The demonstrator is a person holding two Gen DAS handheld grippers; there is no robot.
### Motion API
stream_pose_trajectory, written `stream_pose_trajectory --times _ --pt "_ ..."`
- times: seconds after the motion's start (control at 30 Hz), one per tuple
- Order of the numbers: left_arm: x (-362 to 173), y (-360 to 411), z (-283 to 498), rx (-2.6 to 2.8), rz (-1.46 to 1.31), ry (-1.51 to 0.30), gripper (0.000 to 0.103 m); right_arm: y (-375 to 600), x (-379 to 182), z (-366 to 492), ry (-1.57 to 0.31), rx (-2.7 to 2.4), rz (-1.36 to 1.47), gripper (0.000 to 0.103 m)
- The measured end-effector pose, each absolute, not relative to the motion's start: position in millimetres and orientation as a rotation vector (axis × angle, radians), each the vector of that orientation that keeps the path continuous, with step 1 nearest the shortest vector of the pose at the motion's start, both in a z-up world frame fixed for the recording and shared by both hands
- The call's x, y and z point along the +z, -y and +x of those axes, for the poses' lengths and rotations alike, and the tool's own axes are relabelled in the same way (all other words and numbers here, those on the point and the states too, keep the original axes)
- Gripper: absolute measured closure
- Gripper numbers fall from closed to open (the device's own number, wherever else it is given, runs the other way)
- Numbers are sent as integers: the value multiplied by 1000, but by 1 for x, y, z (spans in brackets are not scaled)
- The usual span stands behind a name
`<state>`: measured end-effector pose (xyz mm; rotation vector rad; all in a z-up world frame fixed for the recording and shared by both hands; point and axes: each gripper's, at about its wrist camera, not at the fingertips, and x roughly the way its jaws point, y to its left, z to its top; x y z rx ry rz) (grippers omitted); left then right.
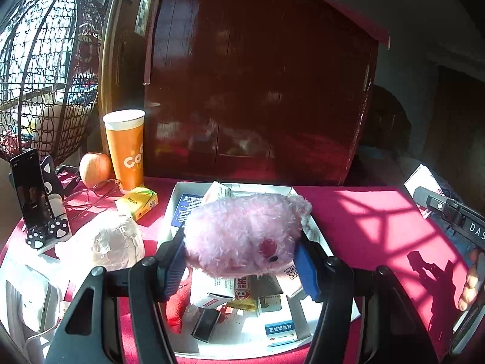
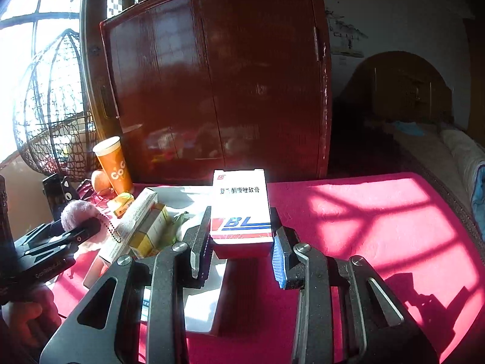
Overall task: Organize objects
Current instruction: 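Carry the BL box to the tray with the right gripper while the left gripper holds the pink plush, then lower the BL box into the tray with the right gripper while the left gripper releases the pink plush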
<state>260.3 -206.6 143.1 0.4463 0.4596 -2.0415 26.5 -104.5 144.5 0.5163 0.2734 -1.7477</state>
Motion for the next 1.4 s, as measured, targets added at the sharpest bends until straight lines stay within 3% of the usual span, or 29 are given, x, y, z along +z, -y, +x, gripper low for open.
stream_pose_trajectory --times 0.77,1.4 --pt "135 246 292 -1980 436 -514 40 167 131 78 -342 -1617 535 71" --pt "135 311 228 -2056 570 -589 40 226 84 74 -379 -1600 740 71"
